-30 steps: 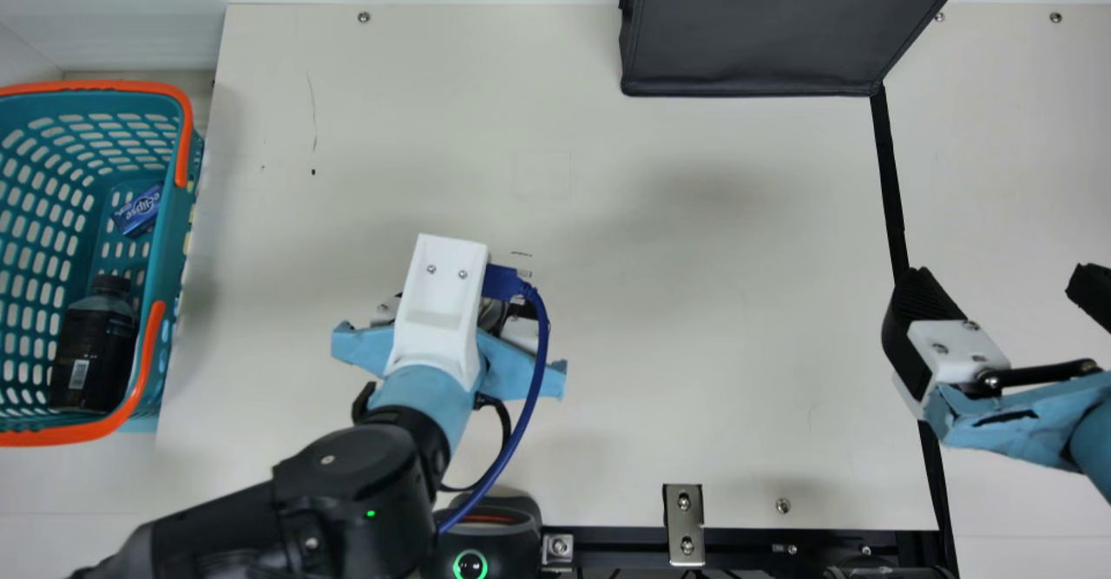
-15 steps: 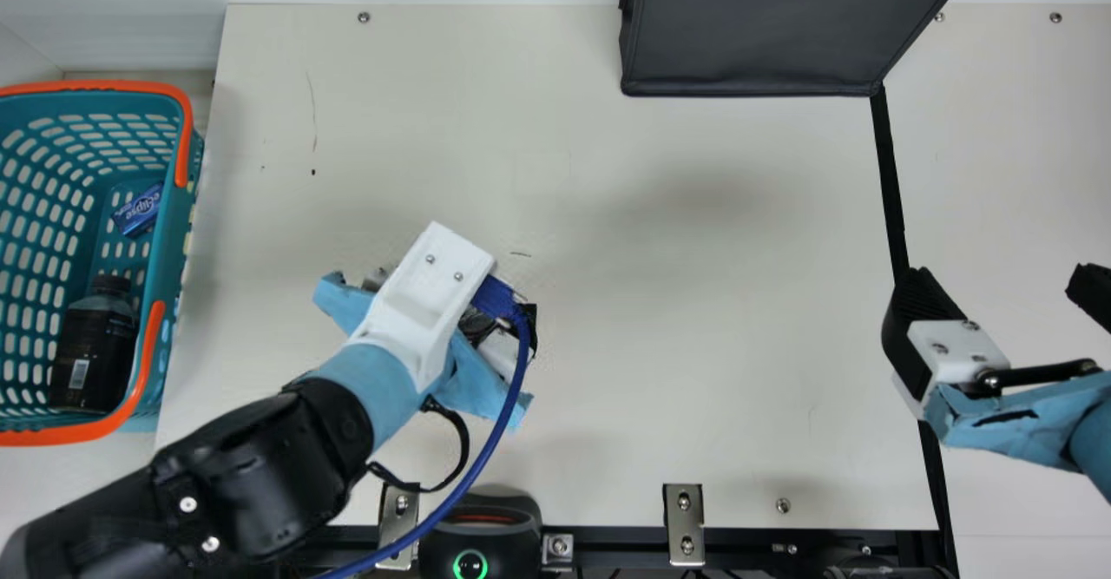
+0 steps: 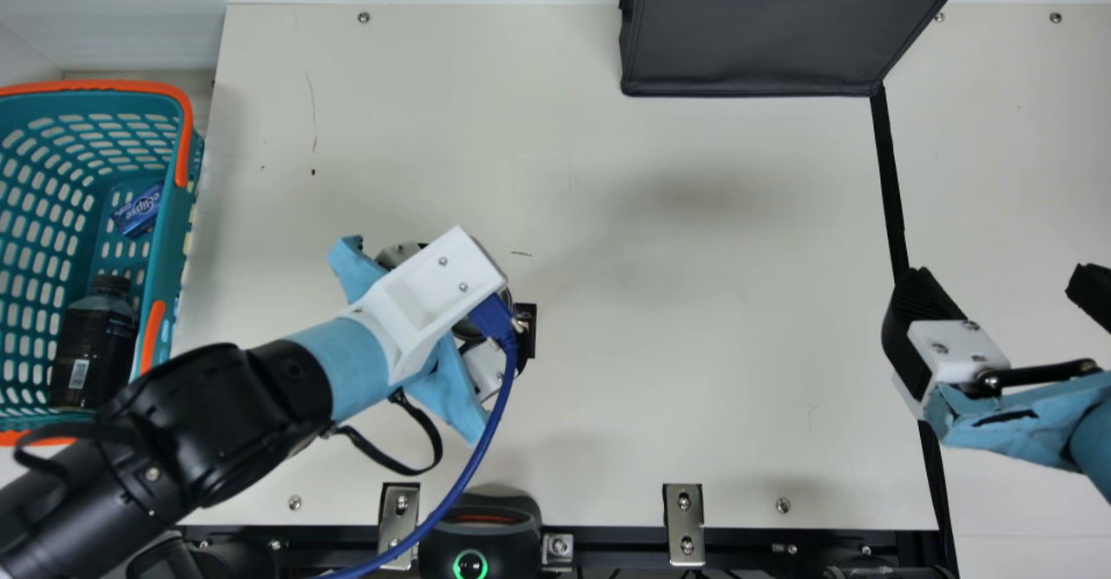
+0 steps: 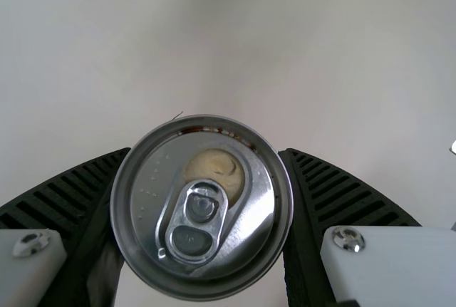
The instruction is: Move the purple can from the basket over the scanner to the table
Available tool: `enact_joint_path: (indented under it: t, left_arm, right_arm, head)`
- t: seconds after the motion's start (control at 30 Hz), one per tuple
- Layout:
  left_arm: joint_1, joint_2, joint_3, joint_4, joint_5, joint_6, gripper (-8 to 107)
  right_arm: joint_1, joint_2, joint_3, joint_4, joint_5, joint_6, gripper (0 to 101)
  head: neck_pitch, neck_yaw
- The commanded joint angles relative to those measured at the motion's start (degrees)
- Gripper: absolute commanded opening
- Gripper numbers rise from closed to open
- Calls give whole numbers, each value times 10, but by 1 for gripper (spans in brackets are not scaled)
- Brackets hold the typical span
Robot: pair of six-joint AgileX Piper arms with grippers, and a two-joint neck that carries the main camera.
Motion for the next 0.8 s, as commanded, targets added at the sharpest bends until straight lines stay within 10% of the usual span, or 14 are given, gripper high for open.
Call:
enact_joint_path:
  t: [0.0, 0.77]
  left_arm:
    - [18, -1, 2, -59, -1, 131, -8]
    - [204, 43, -18, -344, 106, 596, -8]
  right_arm:
    - [0, 0, 0, 0, 0, 0, 95]
    - [0, 0, 0, 0, 0, 0, 95]
  head:
    - [-17, 1]
    - [-17, 1]
